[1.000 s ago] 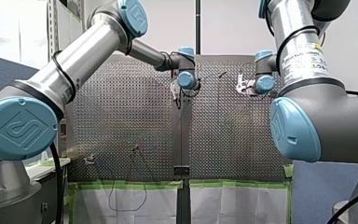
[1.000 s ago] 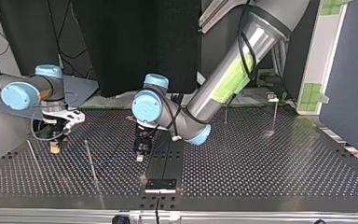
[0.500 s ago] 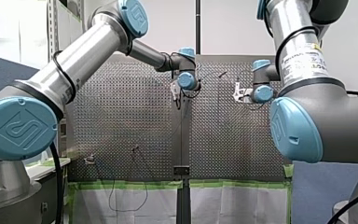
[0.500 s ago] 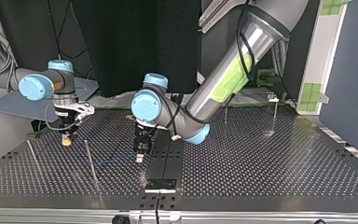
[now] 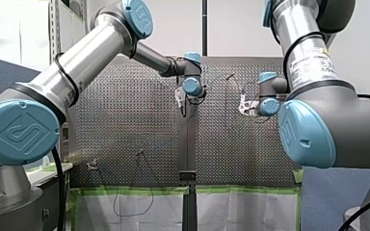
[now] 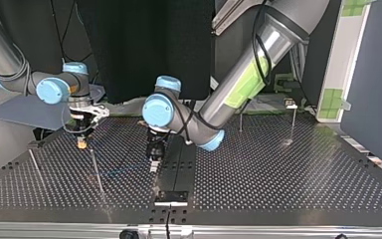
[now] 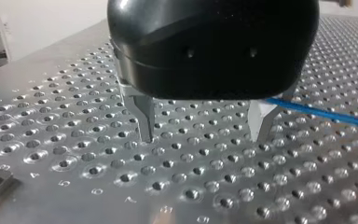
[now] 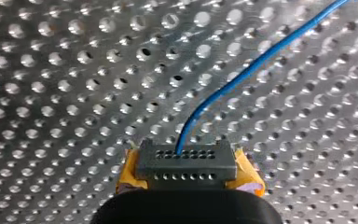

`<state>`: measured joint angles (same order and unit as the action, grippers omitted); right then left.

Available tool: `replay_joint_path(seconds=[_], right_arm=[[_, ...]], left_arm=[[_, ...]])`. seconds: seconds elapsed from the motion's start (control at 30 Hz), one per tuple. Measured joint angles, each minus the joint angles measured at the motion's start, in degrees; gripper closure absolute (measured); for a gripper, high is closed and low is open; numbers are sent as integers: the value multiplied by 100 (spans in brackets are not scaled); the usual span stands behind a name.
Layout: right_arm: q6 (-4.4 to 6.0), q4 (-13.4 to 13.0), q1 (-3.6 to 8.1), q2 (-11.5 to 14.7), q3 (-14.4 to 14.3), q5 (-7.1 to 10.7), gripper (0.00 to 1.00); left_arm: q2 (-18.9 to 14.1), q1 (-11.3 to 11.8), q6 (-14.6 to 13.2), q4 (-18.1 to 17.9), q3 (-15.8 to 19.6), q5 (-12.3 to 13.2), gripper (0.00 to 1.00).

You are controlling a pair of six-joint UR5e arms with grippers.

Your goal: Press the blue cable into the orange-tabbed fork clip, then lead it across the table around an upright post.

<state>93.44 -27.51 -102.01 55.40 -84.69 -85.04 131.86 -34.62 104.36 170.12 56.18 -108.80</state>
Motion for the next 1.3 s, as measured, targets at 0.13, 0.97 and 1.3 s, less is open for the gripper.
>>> replay_joint_path(seconds=[0.13, 0.97, 1.3], right_arm=[[-28, -8, -9, -102, -2, -38, 100], [-9, -629, -30, -427, -534, -269, 100], [-55, -884, 31, -949, -570, -358, 100]], left_arm=[[5, -16, 215, -9, 3, 70, 0], [412, -135, 531, 146, -263, -292, 0], [413, -158, 499, 154, -262, -295, 0]])
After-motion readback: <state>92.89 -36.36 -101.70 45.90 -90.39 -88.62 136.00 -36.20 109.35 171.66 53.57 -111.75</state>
